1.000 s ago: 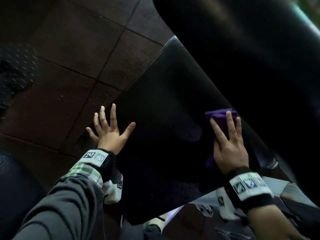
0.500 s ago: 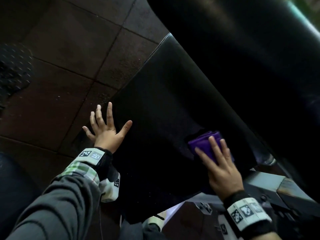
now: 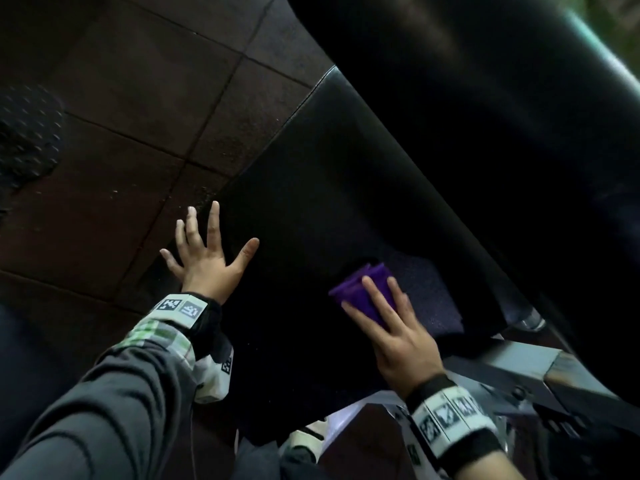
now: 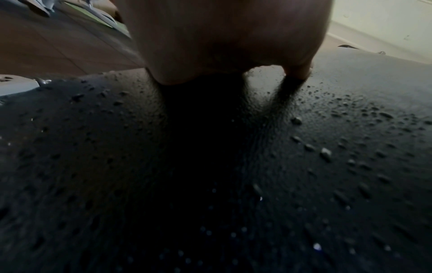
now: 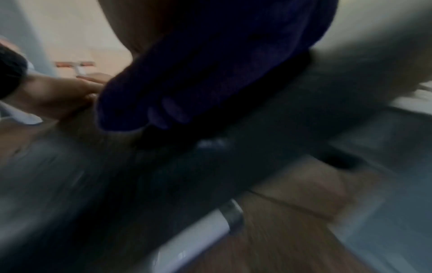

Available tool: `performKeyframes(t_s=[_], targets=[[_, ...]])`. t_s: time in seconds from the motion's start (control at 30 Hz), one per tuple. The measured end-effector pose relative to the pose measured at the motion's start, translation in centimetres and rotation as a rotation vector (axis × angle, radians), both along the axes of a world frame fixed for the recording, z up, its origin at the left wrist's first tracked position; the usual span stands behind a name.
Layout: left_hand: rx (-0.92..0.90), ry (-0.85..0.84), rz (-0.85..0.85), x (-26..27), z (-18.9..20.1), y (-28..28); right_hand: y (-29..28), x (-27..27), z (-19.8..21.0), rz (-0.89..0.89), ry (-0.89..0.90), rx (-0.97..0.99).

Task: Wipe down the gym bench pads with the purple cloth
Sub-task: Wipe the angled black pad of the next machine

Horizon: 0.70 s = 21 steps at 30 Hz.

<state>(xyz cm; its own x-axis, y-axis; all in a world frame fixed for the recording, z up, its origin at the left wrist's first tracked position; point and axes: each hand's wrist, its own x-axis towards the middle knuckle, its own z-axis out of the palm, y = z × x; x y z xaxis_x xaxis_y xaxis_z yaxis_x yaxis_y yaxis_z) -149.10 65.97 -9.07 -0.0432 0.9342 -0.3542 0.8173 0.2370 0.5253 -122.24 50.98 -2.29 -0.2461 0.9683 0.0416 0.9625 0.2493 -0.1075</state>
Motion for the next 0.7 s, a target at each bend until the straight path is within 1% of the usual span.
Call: performKeyframes(t_s=[0.1, 0.17, 0.23, 0.33, 0.4, 0.47, 0.53, 0.63, 0.7], targets=[[-0.029, -0.004, 0.004, 0.0, 0.6, -0.4, -3.1, 2.3, 0.6, -0.119, -0.019, -0.013], [-0.052, -0.006, 0.001, 0.1, 1.0, -1.2, -3.4, 3.6, 1.1, -0.197, -0.015, 0.009], [-0.082, -0.007, -0.003, 0.2, 1.3, -2.1, -2.4, 4.4, 1.5, -0.249, 0.003, 0.016], [-0.127, -0.002, -0.008, 0.2, 1.7, -2.8, 0.6, 4.5, 2.1, -0.333, 0.044, 0.027], [-0.147, 0.006, -0.017, 0.2, 2.0, -2.9, 2.7, 3.7, 2.1, -0.337, 0.058, 0.046], [-0.153, 0.011, -0.025, 0.2, 2.0, -2.9, 4.1, 2.3, 1.6, -0.27, 0.033, 0.071], [-0.152, 0.017, -0.03, 0.3, 2.1, -2.9, 4.2, 0.5, 0.6, -0.146, -0.017, 0.084], [-0.16, 0.028, -0.036, 0.4, 2.2, -2.8, 1.2, -1.5, -1.1, 0.138, -0.05, 0.053], [-0.168, 0.029, -0.037, 0.5, 2.3, -2.8, -2.1, -1.1, -1.8, 0.341, -0.114, -0.028]])
